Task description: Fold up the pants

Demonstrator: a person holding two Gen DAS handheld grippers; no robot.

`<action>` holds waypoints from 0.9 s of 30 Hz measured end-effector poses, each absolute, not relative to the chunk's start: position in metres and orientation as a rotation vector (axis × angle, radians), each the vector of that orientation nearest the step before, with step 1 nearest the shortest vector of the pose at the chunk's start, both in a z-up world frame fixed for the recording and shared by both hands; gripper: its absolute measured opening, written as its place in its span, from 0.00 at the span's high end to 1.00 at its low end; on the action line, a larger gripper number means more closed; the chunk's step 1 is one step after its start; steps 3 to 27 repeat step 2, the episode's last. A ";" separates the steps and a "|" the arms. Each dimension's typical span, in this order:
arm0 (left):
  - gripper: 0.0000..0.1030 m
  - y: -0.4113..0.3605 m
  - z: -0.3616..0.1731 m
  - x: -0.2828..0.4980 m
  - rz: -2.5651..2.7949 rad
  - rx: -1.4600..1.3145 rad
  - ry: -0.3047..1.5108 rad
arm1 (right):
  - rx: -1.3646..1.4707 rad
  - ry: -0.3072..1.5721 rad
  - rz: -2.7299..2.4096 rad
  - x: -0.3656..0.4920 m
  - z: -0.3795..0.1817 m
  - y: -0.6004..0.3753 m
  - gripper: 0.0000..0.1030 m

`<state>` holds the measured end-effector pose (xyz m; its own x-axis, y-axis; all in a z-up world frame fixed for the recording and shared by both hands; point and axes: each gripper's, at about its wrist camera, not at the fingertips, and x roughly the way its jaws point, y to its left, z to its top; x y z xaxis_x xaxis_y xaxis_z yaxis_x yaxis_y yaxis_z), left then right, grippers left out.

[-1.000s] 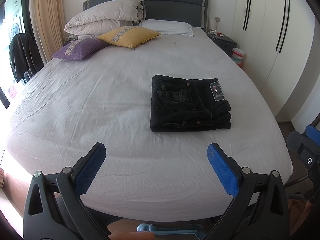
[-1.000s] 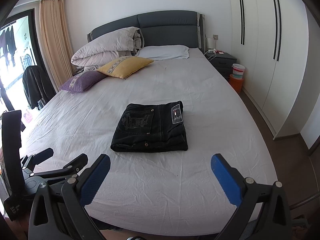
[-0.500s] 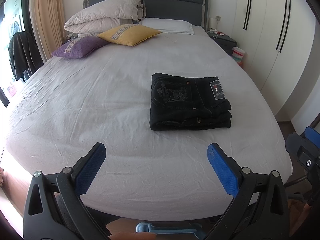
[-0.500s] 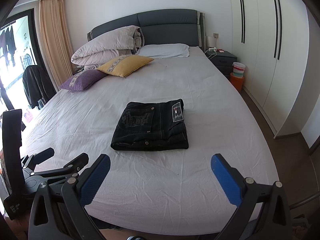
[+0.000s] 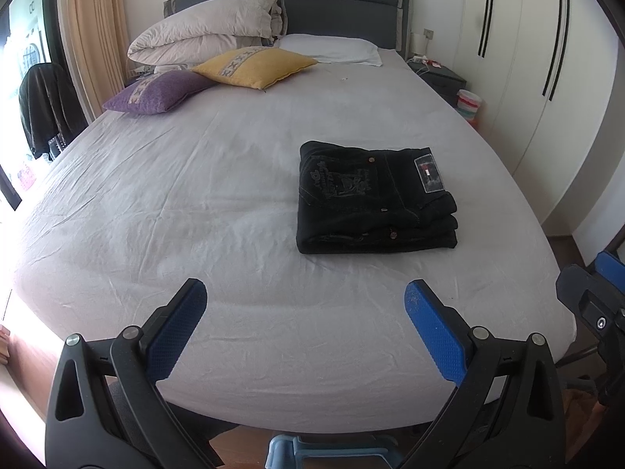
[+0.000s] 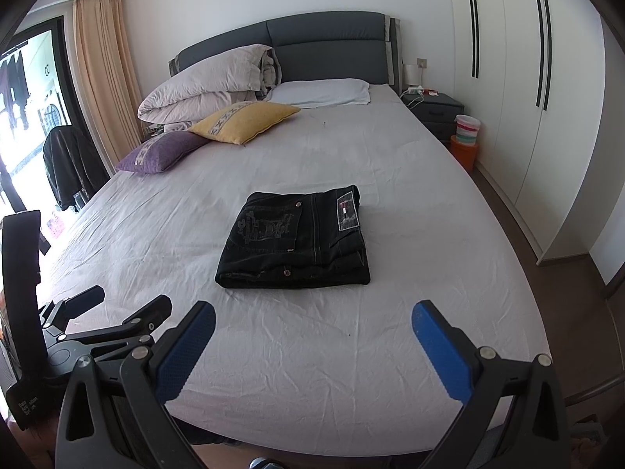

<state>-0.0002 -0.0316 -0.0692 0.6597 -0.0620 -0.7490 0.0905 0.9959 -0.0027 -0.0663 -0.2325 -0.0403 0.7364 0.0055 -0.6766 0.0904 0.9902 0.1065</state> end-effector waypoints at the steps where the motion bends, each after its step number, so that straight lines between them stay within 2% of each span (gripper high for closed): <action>1: 0.00 -0.031 -0.070 0.000 -0.084 0.035 0.846 | 0.136 0.742 -0.047 -0.069 -0.041 -0.231 0.00; 27: 0.00 -0.030 -0.070 0.000 -0.081 0.034 0.844 | 0.135 0.742 -0.049 -0.069 -0.041 -0.231 0.00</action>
